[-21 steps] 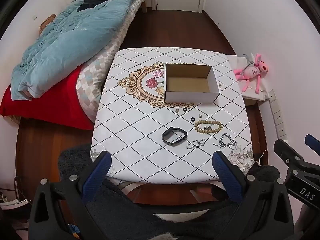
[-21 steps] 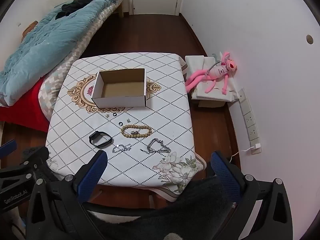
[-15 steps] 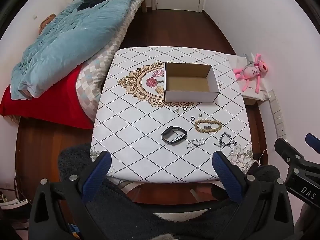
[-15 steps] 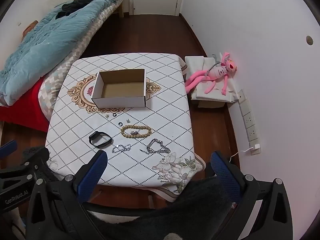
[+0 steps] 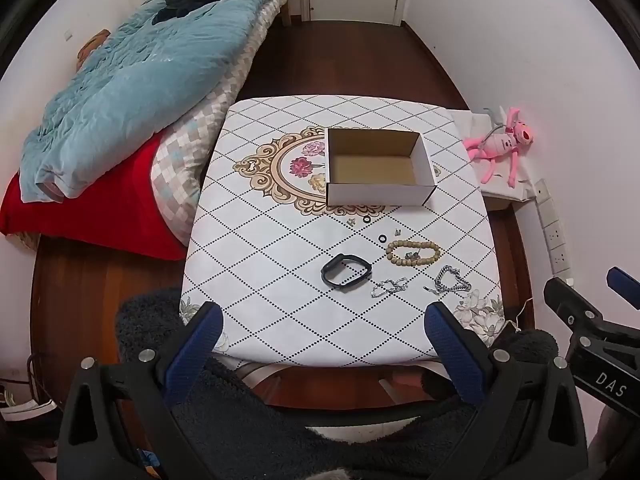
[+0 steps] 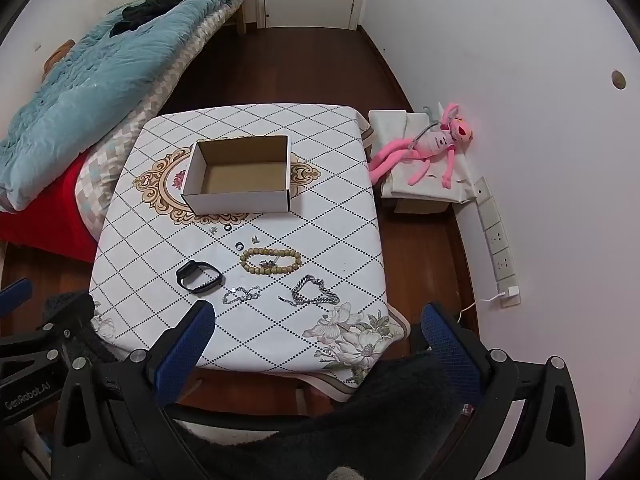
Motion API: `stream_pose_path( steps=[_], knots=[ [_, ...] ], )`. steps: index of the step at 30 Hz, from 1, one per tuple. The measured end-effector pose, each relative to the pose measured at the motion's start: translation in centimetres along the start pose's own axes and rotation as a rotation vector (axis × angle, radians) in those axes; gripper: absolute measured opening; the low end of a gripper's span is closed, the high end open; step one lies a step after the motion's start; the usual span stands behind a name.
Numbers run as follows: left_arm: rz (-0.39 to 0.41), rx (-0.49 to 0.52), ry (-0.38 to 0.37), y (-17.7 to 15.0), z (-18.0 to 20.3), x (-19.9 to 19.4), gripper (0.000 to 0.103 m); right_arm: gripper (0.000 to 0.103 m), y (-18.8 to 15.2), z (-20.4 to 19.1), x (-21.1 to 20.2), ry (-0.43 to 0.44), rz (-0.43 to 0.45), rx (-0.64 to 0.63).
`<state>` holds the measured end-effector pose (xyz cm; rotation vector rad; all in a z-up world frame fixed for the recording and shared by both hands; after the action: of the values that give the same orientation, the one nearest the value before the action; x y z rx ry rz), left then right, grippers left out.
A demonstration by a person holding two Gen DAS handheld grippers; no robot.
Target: Organize jewelry
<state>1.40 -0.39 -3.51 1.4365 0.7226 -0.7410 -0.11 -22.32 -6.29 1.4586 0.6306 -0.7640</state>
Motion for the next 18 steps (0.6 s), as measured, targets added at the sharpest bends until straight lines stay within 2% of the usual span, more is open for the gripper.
stream_pose_path(
  steps=[18],
  knots=[
    [-0.001,-0.001,-0.003,0.44,0.20,-0.53,0.103,0.103,0.08,0.02,-0.05,0.002,0.000,-0.003]
  ],
)
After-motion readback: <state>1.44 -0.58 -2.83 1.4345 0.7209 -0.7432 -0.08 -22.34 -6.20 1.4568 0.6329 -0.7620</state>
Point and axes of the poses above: each gripper's, at about its wrist camera, not at the fingertips, and x roughly the way its jaws point, z to its right, y to its top, the point moved 4 cm from there along x, roughly the way its jaws point, and after that the axes turned 15 degrees about z, right-handed, at the moved point
